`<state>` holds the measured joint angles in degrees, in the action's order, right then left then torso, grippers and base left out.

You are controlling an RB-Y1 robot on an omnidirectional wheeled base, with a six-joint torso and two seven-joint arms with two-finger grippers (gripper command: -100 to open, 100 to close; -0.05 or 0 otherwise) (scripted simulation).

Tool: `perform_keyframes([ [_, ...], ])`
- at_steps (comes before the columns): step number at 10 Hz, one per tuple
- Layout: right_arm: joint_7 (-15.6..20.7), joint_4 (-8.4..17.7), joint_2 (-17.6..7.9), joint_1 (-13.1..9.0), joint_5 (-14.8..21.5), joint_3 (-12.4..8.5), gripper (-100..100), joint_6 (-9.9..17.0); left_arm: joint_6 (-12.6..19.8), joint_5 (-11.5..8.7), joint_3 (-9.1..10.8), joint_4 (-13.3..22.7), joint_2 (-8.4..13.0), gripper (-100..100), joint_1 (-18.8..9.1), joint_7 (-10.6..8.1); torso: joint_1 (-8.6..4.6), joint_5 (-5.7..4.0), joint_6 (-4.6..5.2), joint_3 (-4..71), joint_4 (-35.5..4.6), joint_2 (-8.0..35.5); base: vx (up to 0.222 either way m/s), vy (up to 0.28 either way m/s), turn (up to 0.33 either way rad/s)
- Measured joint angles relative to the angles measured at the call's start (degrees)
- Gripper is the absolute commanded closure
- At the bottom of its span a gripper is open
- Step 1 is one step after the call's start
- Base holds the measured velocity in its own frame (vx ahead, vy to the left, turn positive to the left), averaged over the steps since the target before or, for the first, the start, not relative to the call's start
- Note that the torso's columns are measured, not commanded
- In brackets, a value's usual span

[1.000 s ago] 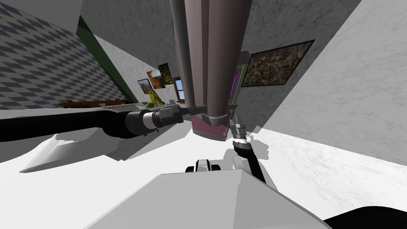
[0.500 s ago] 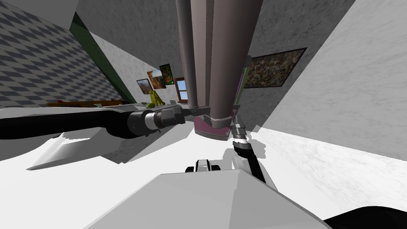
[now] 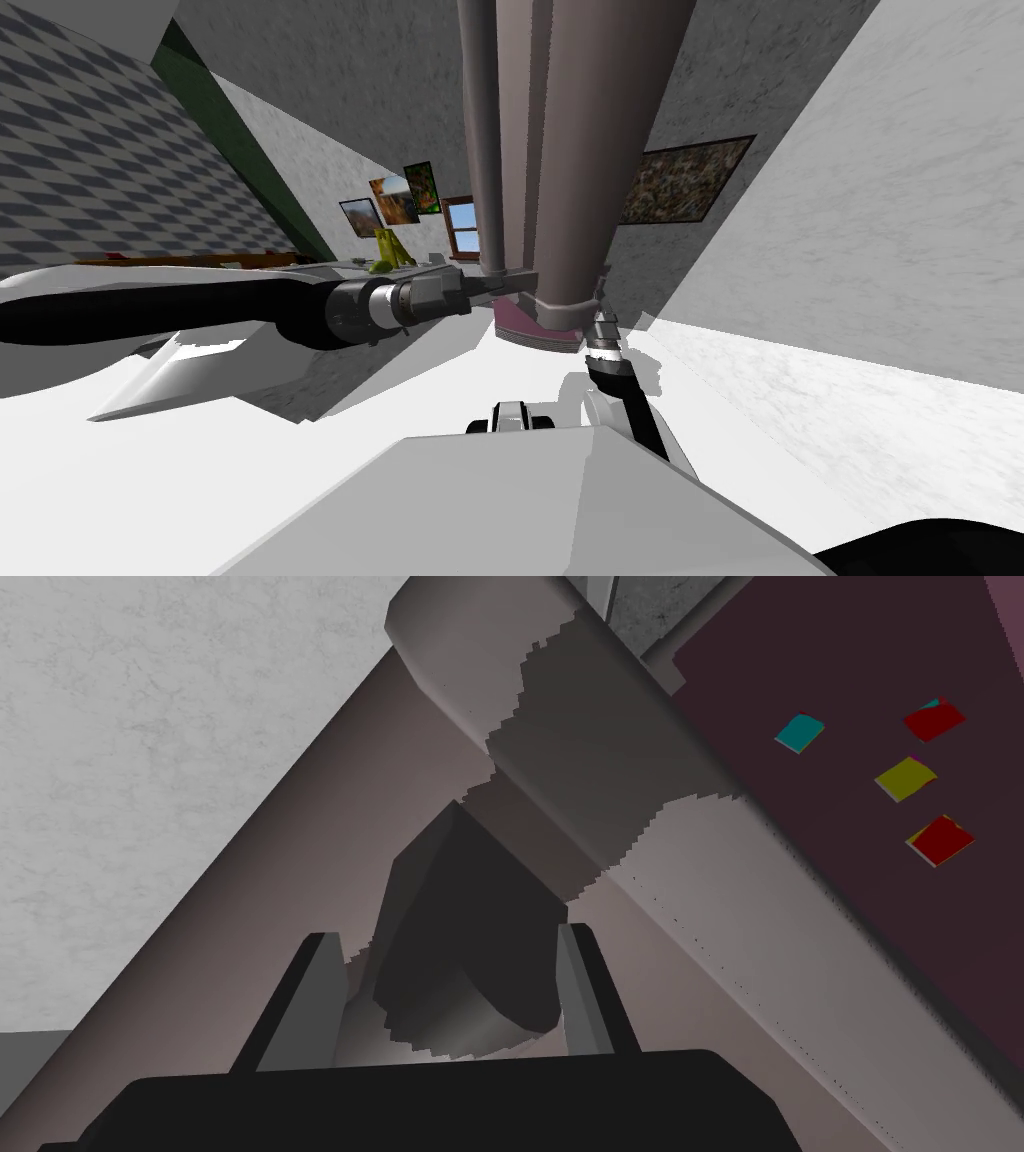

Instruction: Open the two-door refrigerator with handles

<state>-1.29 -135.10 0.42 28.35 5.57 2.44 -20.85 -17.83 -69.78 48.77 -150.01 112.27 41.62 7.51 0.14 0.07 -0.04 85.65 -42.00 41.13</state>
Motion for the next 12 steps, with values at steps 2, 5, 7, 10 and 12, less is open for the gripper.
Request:
perform_keyframes([
  [2, 0.0, 0.0, 0.0, 0.0, 0.0, 0.0, 0, 0.0, -0.9, -1.5, 0.52, 0.0, 1.5, 100, 0.3, 1.14, 0.11, 0.0, -0.05, 0.2, 0.0, -0.1, 0.029, 0.264, -0.075],
  [5, 0.0, 0.0, 0.0, 0.0, 0.0, 0.0, 0, 0.0, -3.0, -1.0, 0.92, 0.0, 3.5, 100, 0.9, 0.71, 0.15, 0.01, 0.0, 0.3, 0.0, -0.3, 0.013, 0.271, -0.062],
  [7, 0.0, 0.0, 0.0, 0.0, 0.0, 0.0, 0, 0.0, -3.2, -2.4, 1.95, 0.5, 4.9, -100, 0.2, 0.55, -0.59, -0.21, 0.02, -0.1, 0.0, 0.1, -0.019, 0.067, -0.002],
  [10, 0.0, 0.0, 0.0, 0.0, 0.0, 0.0, 0, 0.0, -1.6, -4.9, 4.45, 1.7, 6.9, -100, -2.4, -2.13, -0.44, -0.19, 0.06, -0.4, 0.0, 0.5, 0.0, -0.003, -0.002],
  [12, 0.0, 0.0, 0.0, 0.0, 0.0, 0.0, 0, 0.0, -0.2, -5.5, 5.92, 2.2, 7.1, -100, -4.6, -5.04, 0.07, 0.02, 0.01, -0.5, -0.1, 0.6, -0.002, 0.017, -0.004],
])
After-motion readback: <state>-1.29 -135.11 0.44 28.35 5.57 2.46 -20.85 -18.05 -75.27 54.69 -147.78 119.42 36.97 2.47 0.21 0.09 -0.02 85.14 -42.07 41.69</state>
